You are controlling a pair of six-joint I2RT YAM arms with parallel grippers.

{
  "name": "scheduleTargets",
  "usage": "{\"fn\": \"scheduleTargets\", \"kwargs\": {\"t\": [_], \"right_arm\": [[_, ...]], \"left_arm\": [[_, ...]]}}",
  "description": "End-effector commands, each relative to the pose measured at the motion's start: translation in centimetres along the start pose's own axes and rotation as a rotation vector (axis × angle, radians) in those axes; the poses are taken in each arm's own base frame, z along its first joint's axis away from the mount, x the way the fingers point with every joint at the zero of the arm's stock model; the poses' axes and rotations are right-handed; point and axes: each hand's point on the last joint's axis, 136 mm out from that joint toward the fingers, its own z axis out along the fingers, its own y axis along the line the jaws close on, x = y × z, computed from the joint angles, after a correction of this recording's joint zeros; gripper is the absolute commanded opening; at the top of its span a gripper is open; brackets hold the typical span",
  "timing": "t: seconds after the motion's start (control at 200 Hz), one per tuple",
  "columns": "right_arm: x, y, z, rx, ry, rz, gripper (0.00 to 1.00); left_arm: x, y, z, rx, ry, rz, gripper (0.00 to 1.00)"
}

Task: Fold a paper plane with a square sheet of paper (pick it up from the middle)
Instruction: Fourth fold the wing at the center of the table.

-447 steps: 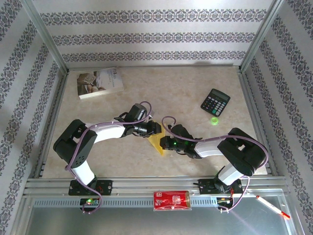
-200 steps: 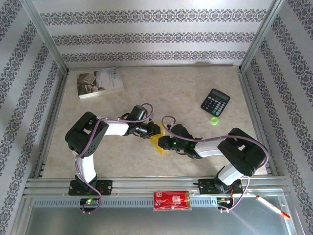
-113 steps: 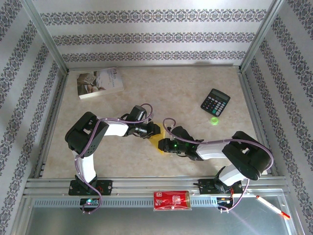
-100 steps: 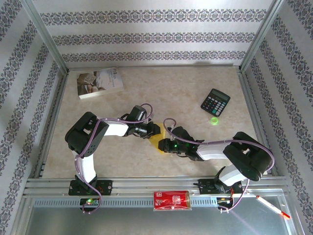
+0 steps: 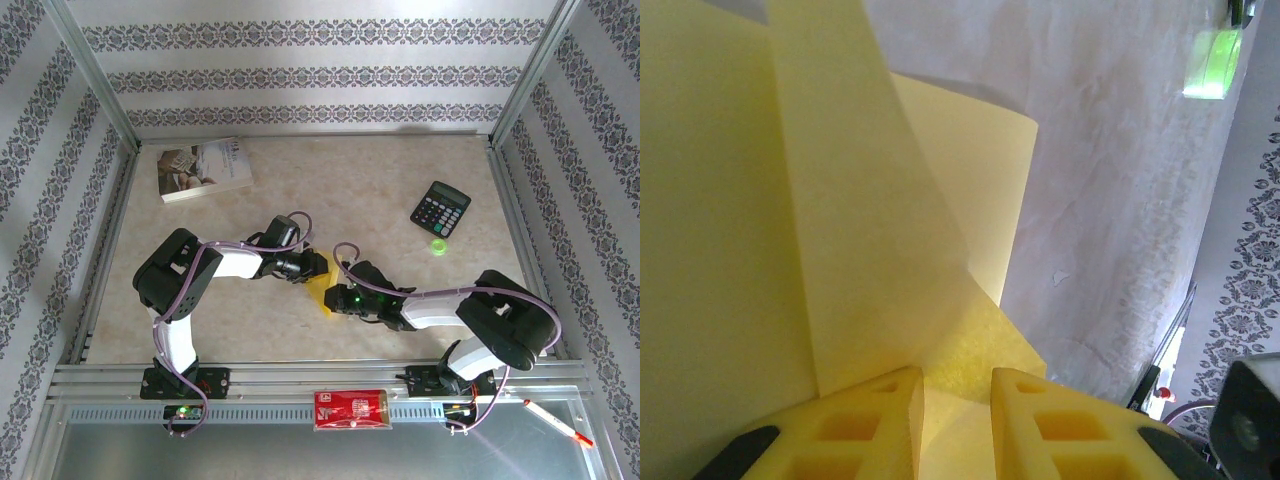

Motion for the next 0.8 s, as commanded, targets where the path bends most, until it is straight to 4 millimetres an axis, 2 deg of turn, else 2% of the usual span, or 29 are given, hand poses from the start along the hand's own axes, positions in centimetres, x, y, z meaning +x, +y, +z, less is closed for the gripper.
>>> {"fn": "scheduleTargets", "kwargs": {"t": [0.0, 0.175, 0.435, 0.794], "right_arm": [[0.7, 0.0, 0.7, 0.010, 0.014, 0.007, 0.07], [1.9, -1.4, 1.5, 0.044, 0.044, 0.022, 0.06], [1.5, -2.4, 0.8, 0.064, 0.027, 0.021, 0.06], [1.5, -3.3, 0.6, 0.062, 0.055, -0.013, 0.04]], "left_arm": [[0.9, 3.3, 0.6, -0.077, 0.013, -0.057, 0.25], [1.0, 3.4, 0.5, -0.076, 0.015, -0.057, 0.24], [0.8, 2.2, -0.1, -0.056, 0.002, -0.041, 0.25], [0.7, -1.1, -2.0, 0.030, -0.017, -0.018, 0.30]]}}
